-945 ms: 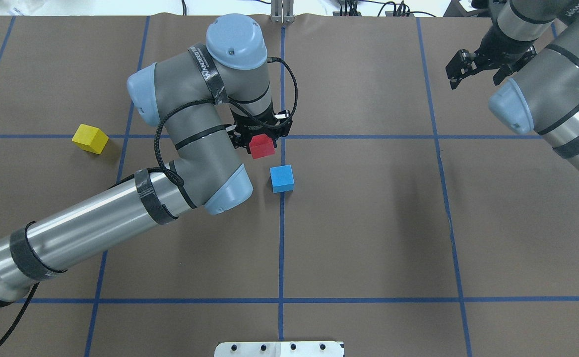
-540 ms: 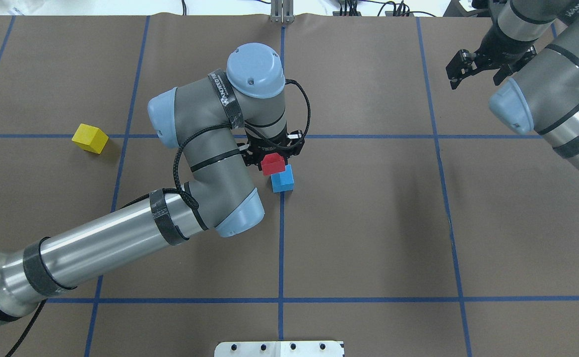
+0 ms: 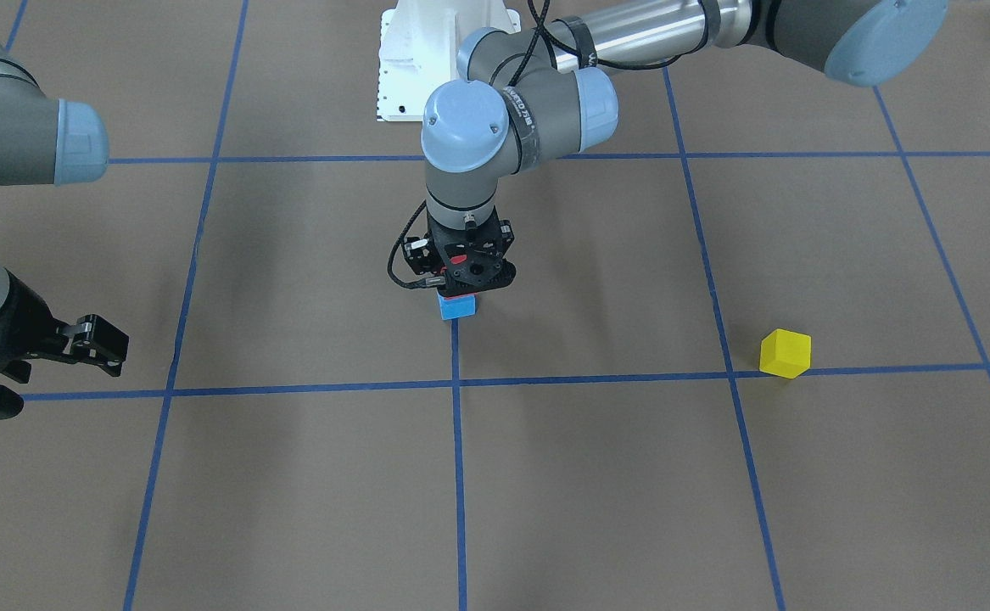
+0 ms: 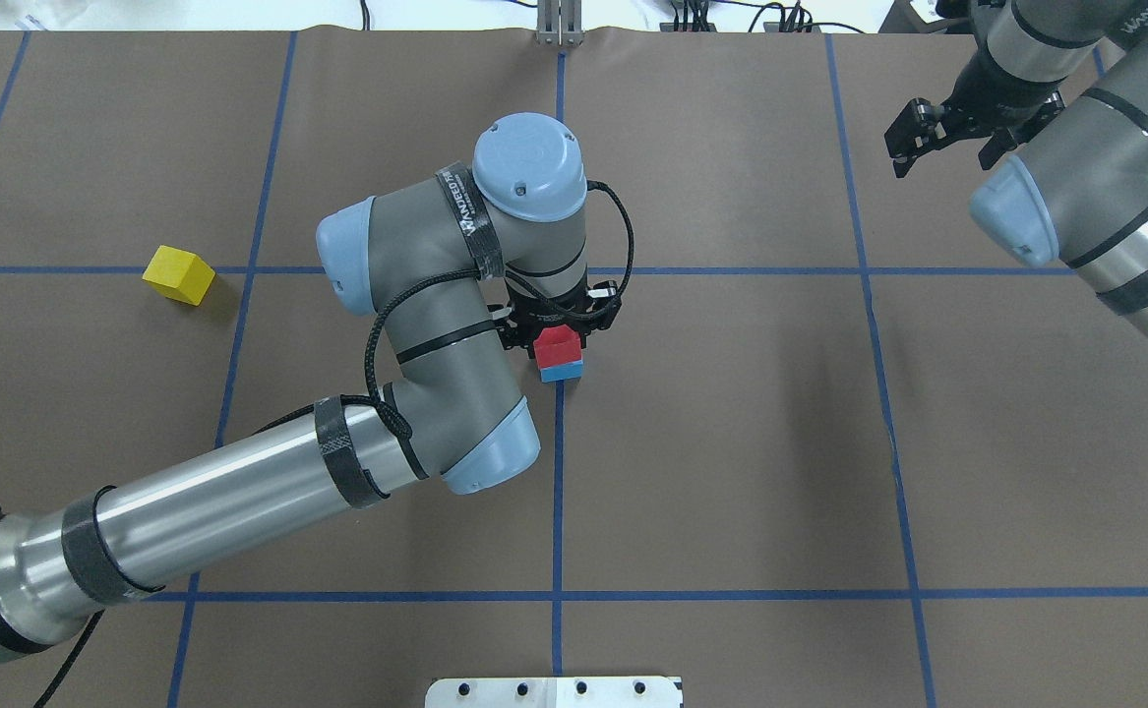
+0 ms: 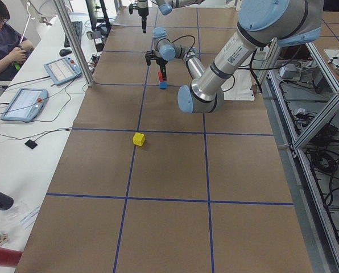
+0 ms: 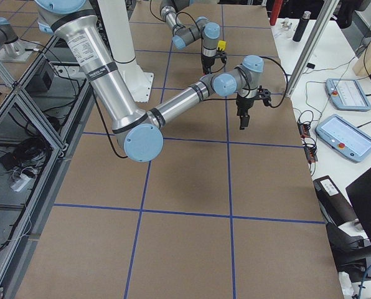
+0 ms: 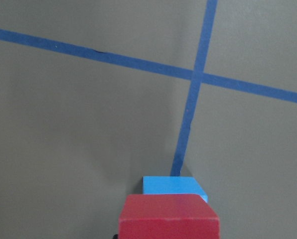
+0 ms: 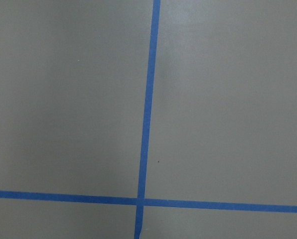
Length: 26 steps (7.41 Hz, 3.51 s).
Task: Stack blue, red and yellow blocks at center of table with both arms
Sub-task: 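Lower the red cube onto the blue cube and open the left gripper, then move the left gripper to the yellow cube and close on it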
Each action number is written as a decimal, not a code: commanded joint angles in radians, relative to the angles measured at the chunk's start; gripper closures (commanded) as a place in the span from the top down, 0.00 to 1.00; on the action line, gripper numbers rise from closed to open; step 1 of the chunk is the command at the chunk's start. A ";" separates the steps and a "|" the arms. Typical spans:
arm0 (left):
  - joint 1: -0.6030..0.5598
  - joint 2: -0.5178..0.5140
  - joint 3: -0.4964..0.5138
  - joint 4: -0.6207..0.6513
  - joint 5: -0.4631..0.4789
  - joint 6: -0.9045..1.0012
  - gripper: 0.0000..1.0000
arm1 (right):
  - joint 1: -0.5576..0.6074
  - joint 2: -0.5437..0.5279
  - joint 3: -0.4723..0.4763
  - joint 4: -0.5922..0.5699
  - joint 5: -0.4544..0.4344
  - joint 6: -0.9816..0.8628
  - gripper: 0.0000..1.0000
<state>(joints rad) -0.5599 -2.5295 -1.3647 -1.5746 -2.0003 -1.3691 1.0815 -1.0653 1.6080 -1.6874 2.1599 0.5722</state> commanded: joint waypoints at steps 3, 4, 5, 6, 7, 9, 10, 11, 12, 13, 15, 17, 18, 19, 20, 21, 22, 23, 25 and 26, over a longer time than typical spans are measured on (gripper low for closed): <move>0.002 0.000 0.013 -0.030 0.009 -0.002 0.50 | 0.002 -0.001 0.000 0.000 0.000 0.000 0.99; 0.002 0.000 0.013 -0.042 0.009 -0.002 0.78 | 0.003 -0.001 0.000 0.000 0.000 -0.002 0.99; 0.002 0.000 0.015 -0.044 0.009 -0.001 0.99 | 0.003 -0.002 0.000 0.000 0.000 -0.002 0.99; 0.003 0.000 0.013 -0.044 0.009 -0.001 1.00 | 0.005 -0.002 0.000 0.000 0.000 -0.002 0.99; 0.002 0.000 0.010 -0.044 0.009 -0.001 1.00 | 0.005 -0.002 -0.002 0.000 0.000 -0.002 0.99; -0.006 0.001 -0.034 -0.035 0.009 -0.001 1.00 | 0.006 -0.002 -0.002 0.000 0.000 -0.002 0.99; -0.059 0.012 -0.116 -0.009 0.000 0.007 1.00 | 0.006 -0.002 0.000 0.000 0.000 -0.002 0.99; -0.099 0.052 -0.217 0.072 -0.011 0.045 1.00 | 0.009 -0.002 0.000 0.000 0.000 -0.002 0.99; -0.150 0.139 -0.352 0.170 -0.012 0.226 1.00 | 0.009 -0.001 0.000 0.000 0.000 -0.002 0.99; -0.210 0.263 -0.466 0.203 -0.014 0.380 1.00 | 0.009 0.001 0.000 0.000 0.000 0.000 0.99; -0.312 0.478 -0.556 0.182 -0.028 0.684 1.00 | 0.009 0.002 0.000 0.000 -0.002 0.000 0.99; -0.331 0.674 -0.516 -0.080 -0.026 0.805 1.00 | 0.008 0.001 -0.005 0.002 -0.002 -0.002 0.99; -0.331 0.739 -0.460 -0.248 -0.025 0.795 1.00 | 0.008 -0.002 -0.007 0.002 -0.002 -0.002 0.99; -0.331 0.767 -0.403 -0.357 -0.025 0.795 1.00 | 0.008 -0.004 -0.007 0.002 -0.002 -0.002 0.99; -0.331 0.770 -0.367 -0.390 -0.025 0.795 1.00 | 0.006 -0.002 -0.008 0.002 -0.002 -0.002 1.00; -0.330 0.768 -0.346 -0.390 -0.021 0.797 1.00 | 0.006 -0.002 -0.008 0.002 -0.002 -0.002 0.99; -0.328 0.764 -0.326 -0.392 -0.021 0.795 1.00 | 0.006 -0.002 -0.008 0.002 -0.002 -0.002 0.99; -0.327 0.755 -0.314 -0.392 -0.020 0.795 1.00 | 0.006 -0.002 -0.008 0.002 -0.002 -0.002 0.99; -0.345 0.741 -0.286 -0.390 -0.020 0.800 1.00 | 0.006 -0.001 -0.008 0.002 -0.002 0.000 0.99; -0.350 0.711 -0.249 -0.392 -0.020 0.803 1.00 | 0.005 0.002 -0.008 0.002 -0.002 0.000 0.99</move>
<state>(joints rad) -0.9009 -1.7915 -1.6501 -1.9655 -2.0203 -0.5696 1.0869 -1.0654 1.5999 -1.6858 2.1583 0.5719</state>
